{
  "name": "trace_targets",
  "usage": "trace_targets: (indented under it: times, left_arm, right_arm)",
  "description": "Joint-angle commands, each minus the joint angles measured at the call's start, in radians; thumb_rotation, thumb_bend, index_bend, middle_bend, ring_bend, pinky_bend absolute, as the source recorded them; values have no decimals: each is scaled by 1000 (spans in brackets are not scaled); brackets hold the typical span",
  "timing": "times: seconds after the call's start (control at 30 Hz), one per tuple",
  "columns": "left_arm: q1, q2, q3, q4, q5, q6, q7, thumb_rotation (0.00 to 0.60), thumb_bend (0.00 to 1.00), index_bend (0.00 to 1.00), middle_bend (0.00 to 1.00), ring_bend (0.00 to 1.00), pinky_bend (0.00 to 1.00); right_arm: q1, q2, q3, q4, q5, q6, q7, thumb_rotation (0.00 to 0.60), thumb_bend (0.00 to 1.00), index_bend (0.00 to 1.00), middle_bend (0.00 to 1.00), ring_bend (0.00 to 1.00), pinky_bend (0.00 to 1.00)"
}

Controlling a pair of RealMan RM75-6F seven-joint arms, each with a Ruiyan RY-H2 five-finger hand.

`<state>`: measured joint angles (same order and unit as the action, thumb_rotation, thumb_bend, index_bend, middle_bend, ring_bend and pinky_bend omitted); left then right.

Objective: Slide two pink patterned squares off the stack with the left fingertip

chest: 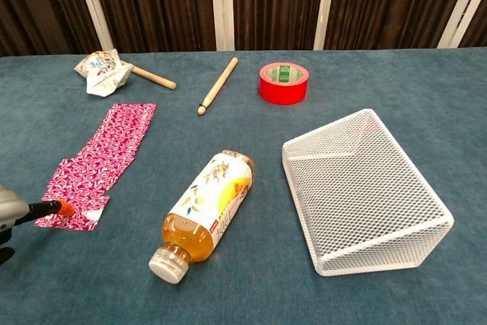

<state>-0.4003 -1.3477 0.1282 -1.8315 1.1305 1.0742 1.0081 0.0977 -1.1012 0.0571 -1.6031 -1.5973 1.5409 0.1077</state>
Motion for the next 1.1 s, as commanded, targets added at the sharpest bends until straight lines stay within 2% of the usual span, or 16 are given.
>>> trace_targets:
  times: [0.03,0.37,0.6,0.97,1.1]
  left_arm:
    - [6,-1,16,-19,-5,21,23,600,709,159,879,717,627]
    - [22,12,49,-68,28,81,53,600,709,159,880,720,627]
    - [24,19,52,-80,29,97,51,600,709,160,880,720,627]
    - [40,101,35,-133,147,169,-77,600,709,159,880,719,627]
    - [39,120,21,-129,144,173,-109,600,709,159,880,720,627]
  right_arm:
    - [-1,0,0,0,-1,2,1,600,310,0,39,56,61]
    - [0,0,-2,-1,-3,0,-2,600,311,0,39,56,61]
    - [1,-2,-1,-2,-2,-2,-6,600,311,0,39,56,61]
    - [2,-4,-5,-3,-10,-4,-14,600,310,0,39,56,61]
    - [3,-5,-3,-4,-8,-4,-15,600,311,0,39,56,61]
